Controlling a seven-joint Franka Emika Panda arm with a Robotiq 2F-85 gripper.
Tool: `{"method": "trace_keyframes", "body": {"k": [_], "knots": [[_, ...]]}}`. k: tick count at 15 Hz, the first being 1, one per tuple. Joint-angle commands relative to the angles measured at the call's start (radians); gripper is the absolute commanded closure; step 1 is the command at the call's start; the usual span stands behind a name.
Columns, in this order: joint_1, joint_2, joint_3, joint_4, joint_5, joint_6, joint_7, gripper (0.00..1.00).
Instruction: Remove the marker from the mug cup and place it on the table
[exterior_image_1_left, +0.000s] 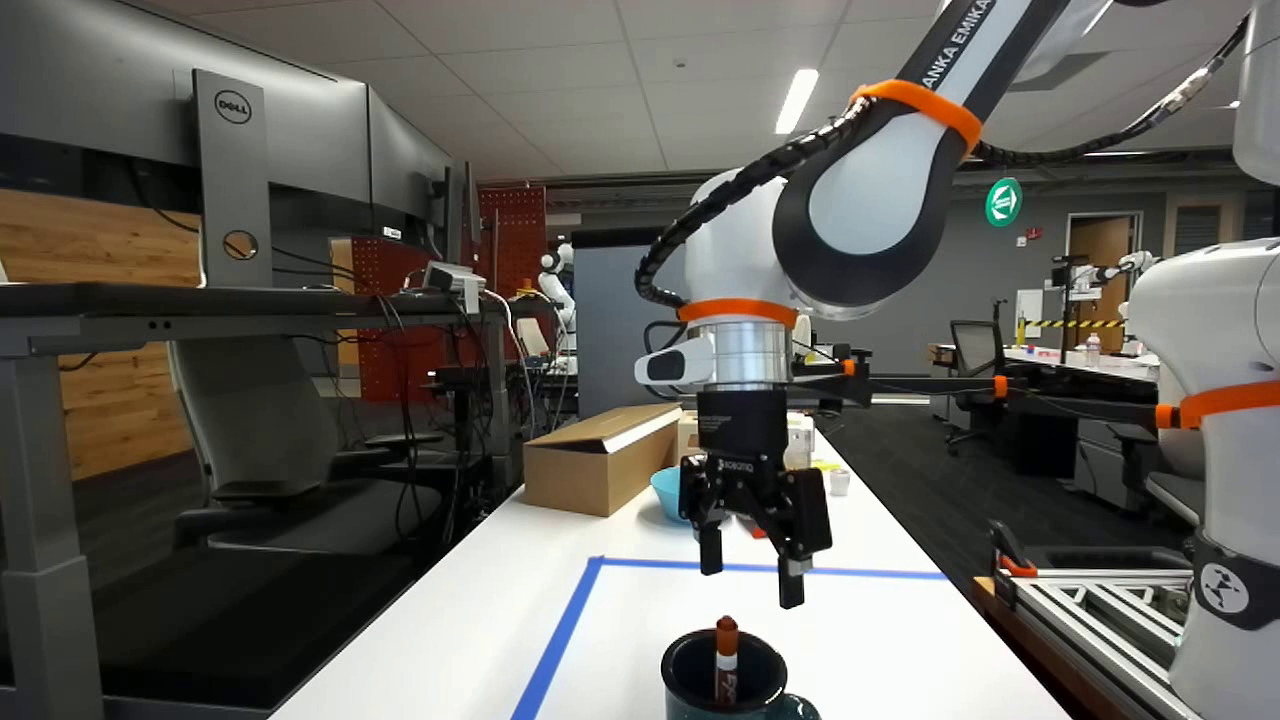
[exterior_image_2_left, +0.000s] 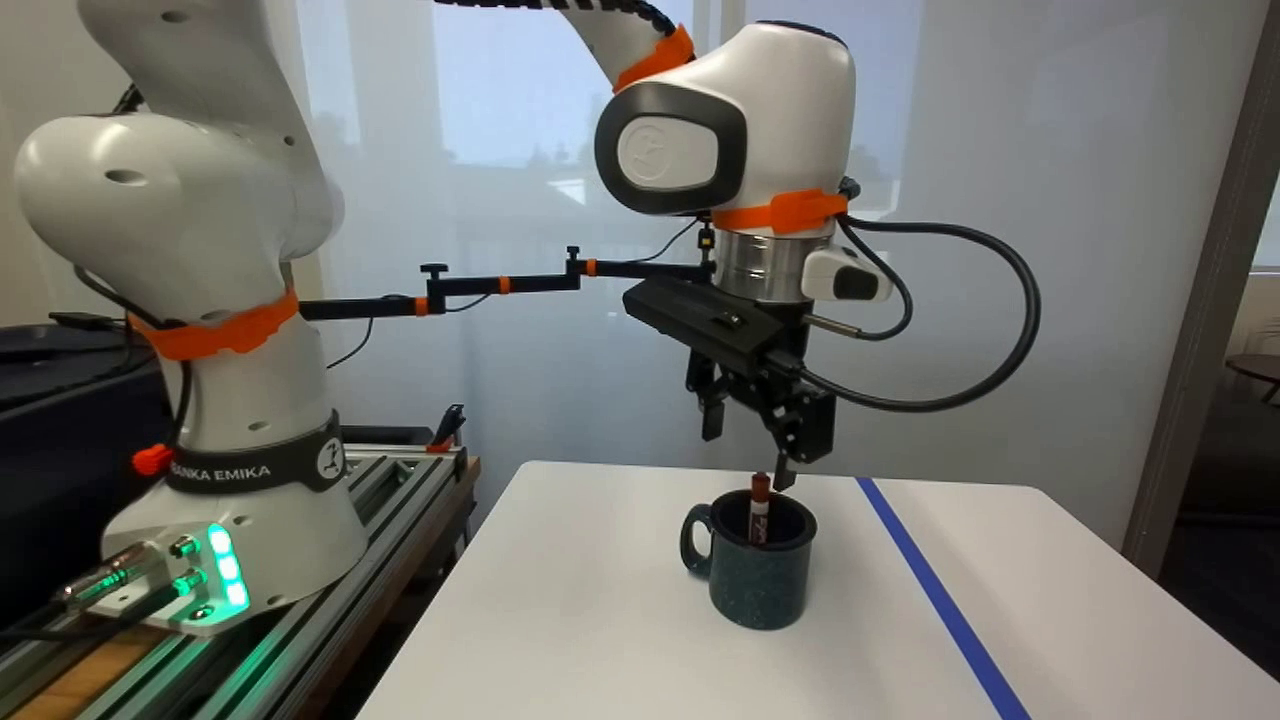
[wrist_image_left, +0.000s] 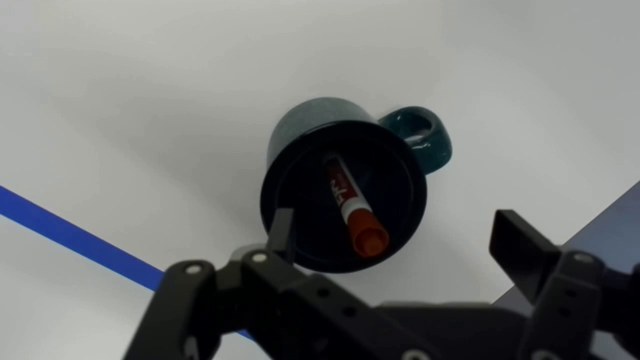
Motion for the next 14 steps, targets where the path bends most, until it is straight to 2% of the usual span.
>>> {"method": "trace_keyframes", "body": {"k": [1,9,10,12,14], "knots": [[-0.032,0.058,0.047,0.04,0.048,0.012,-0.051,0.0],[-0.089,0.16,0.115,0.106,0.062,0.027,-0.061,0.0],[-0.095,0.169,0.122,0.114,0.062,0.026,-0.061,0.04],[-0.109,0.184,0.138,0.131,0.06,0.024,-0.059,0.21],[-0.119,0.197,0.152,0.143,0.058,0.023,-0.058,0.26]]}}
